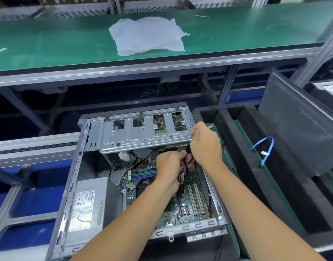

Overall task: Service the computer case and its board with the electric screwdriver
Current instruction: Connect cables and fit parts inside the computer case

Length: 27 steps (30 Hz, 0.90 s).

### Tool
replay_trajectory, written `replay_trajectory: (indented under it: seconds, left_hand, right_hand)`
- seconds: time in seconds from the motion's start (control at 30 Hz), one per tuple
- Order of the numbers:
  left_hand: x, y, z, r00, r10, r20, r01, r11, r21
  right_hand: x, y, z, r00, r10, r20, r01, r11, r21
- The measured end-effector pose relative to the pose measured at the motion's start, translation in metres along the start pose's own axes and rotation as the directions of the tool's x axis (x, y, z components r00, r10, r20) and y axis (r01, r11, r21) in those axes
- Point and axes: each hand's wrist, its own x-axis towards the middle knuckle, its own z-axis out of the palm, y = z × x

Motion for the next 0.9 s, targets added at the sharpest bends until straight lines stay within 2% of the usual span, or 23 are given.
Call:
replay_trajectory:
  seconds: [0.2, 0.4, 0.77, 0.9]
  left_hand:
    - [-0.004, 0.001, 0.004, 0.999, 0.014, 0.047, -0.015, 1.0, 0.014]
    - [-0.005, -0.001, 0.008, 1.0, 0.014, -0.017, -0.014, 1.0, 0.009]
    - [0.004, -0.003, 0.009, 0.999, 0.031, 0.018, -0.032, 0.998, 0.045]
    - [0.005, -0.003, 0.01, 0.998, 0.051, -0.027, -0.048, 0.995, 0.083]
  right_hand:
    - [-0.001, -0.002, -0.002, 1.0, 0.005, 0.001, -0.005, 1.0, 0.023]
    - [-0.002, -0.001, -0.003, 1.0, 0.002, 0.008, -0.003, 0.999, 0.039]
    - [0.001, 0.0, -0.002, 1.0, 0.023, 0.003, -0.023, 0.996, 0.085]
    - [0.0, -0.001, -0.001, 1.0, 0.018, 0.003, -0.019, 0.997, 0.072]
